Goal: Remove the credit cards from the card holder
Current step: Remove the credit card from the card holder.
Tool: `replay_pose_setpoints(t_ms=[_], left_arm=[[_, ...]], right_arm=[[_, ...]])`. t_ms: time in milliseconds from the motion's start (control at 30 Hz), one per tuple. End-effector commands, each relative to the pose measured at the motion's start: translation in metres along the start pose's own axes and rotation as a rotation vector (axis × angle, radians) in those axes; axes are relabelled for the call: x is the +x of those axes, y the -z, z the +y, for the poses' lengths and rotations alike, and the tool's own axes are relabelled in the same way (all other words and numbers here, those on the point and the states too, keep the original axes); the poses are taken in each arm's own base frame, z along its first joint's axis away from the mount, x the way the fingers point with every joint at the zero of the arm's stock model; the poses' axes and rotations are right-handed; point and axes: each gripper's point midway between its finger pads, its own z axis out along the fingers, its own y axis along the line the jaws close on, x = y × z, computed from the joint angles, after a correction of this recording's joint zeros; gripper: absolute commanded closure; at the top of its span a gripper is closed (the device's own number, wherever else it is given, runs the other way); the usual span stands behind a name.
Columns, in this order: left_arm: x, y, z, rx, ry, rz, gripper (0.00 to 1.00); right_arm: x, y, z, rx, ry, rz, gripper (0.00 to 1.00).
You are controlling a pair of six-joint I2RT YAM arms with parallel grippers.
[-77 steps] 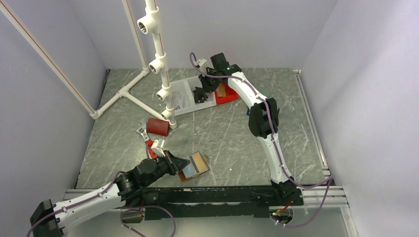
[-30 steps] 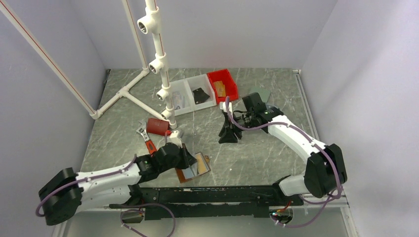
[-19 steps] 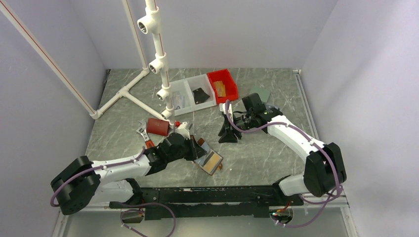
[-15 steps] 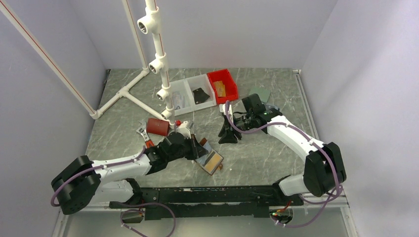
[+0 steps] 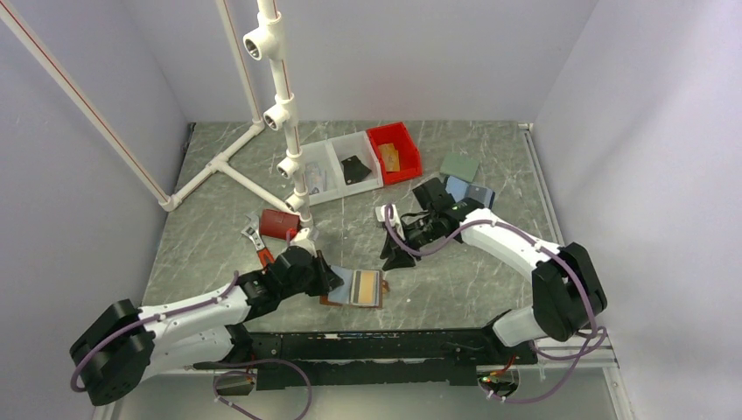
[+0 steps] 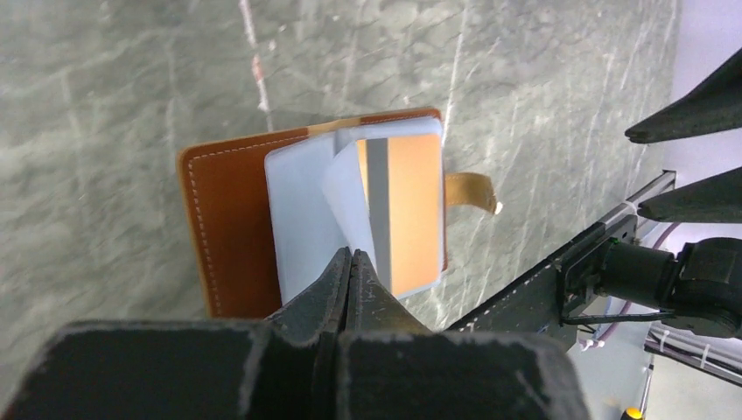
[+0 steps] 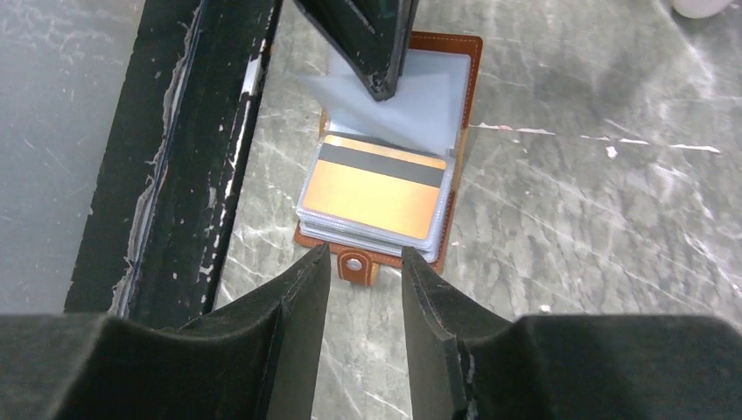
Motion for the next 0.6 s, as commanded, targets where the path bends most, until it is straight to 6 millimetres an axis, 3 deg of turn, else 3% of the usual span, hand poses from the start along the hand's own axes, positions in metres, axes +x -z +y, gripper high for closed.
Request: replay_pose_setpoints(t_ms=[0,100,300,467,567], left_arm=[[0.007,0.011,0.025,-0.096,0.035,0.004,1.0],[0.012,0.016,0.037,-0.148,0.036,0.019,0.99],[0.015,0.026,0.053,-0.265,0.019,0.058,0.77],[0.005,0.036,0.046,-0.267,-0.016,0.042,0.7],[-0.005,0.046,0.037,-0.231,-0.024,0.004,0.61]], right_arm=[[0.008,-0.014,0.008,-0.049,0.09,0.042,0.62],[0.013,-0.022,0.014,-0.075,0.11,0.069,0.62],[0.02,-0.036,0.022,-0.11,0.125,0.112,0.62],[0.025,-0.046,0.026,-0.127,0.12,0.142,0.64],[0.029,-0.051,0.026,-0.131,0.111,0.162,0.65]])
